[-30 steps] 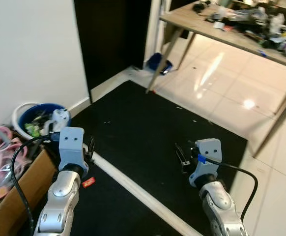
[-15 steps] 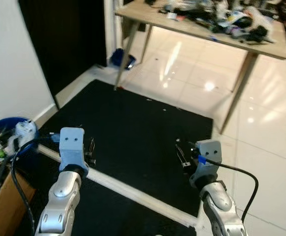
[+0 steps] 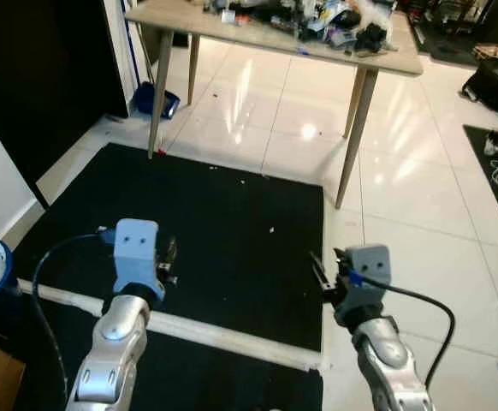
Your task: Picking trash to rubbish bin
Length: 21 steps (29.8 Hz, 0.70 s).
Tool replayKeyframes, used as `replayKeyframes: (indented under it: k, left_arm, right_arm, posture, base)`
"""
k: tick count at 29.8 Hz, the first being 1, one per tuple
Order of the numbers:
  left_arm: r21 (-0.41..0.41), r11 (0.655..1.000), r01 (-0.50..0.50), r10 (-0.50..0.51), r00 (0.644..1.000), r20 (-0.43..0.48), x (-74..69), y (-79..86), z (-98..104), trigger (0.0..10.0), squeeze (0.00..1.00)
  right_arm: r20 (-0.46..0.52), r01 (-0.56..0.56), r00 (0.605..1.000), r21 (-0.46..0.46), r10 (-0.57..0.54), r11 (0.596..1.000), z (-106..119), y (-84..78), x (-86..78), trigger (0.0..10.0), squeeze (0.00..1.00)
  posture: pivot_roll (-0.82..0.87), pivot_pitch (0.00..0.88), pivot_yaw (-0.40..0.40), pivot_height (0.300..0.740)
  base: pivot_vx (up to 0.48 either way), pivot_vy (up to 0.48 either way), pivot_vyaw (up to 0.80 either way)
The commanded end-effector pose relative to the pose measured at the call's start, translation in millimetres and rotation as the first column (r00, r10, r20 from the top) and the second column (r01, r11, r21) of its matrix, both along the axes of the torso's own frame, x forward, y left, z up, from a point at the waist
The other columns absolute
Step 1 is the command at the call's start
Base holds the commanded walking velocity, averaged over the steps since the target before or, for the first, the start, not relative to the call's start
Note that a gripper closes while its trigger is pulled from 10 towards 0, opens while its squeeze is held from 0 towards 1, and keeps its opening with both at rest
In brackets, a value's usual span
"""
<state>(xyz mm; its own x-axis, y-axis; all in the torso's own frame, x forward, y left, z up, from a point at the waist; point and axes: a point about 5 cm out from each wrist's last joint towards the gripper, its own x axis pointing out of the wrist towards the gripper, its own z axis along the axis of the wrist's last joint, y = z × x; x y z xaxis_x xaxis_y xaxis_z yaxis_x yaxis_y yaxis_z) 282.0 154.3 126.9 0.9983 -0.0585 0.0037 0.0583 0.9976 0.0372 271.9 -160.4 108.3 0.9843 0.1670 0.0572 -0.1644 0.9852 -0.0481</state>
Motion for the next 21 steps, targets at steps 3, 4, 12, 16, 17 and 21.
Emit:
replayKeyframes:
  k: [3,4,12,16,17,21]
  left_arm:
    - [0.007,1.0,0.011,-0.011,1.0,-0.012,-2.6,0.3,-4.4,10.0,0.0]
    - [0.007,1.0,0.015,-0.015,1.0,-0.01,-2.7,-0.2,-4.3,10.0,0.0]
    - [0.013,0.999,0.031,-0.03,1.0,-0.007,-3.2,-2.1,-3.8,10.0,0.0]
    - [0.013,0.999,0.035,-0.035,0.999,-0.007,-4.1,-2.3,-4.1,10.0,0.0]
    - [0.011,0.999,0.035,-0.035,0.999,-0.006,-4.3,-2.3,-4.0,10.0,0.0]
    - [0.01,0.999,0.037,-0.037,0.999,-0.004,-4.4,-2.3,-3.4,10.0,0.0]
  right_arm:
    - [-0.019,0.005,1.0,0.002,-0.005,1.0,-3.5,-0.8,-2.6,10.0,0.0]
    - [-0.02,0.005,1.0,0.002,-0.005,1.0,-3.6,-0.8,-2.7,10.0,0.0]
    - [-0.021,0.004,1.0,0.0,-0.004,1.0,-3.8,-1.1,-2.5,10.0,0.0]
    - [-0.02,0.002,1.0,0.0,-0.002,1.0,-3.9,-0.8,-2.5,10.0,0.0]
    - [-0.02,0.002,1.0,0.0,-0.002,1.0,-3.9,-0.7,-2.5,10.0,0.0]
    - [-0.019,0.001,1.0,0.001,0.0,1.0,-4.0,0.0,-2.5,10.0,0.0]
  posture:
    - [-0.03,0.16,-0.026,0.74]
    - [-0.03,0.16,-0.026,0.74]
    - [-0.03,0.159,-0.026,0.74]
    - [-0.03,0.157,-0.026,0.74]
    - [-0.03,0.153,-0.026,0.74]
    - [-0.02,0.148,-0.025,0.74]
  base:
    - [0.165,0.0,0.0]
    - [0.274,0.0,0.0]
    - [0.298,0.0,0.0]
    - [0.3,0.0,0.0]
    - [0.3,0.0,0.0]
    - [0.301,0.0,0.0]
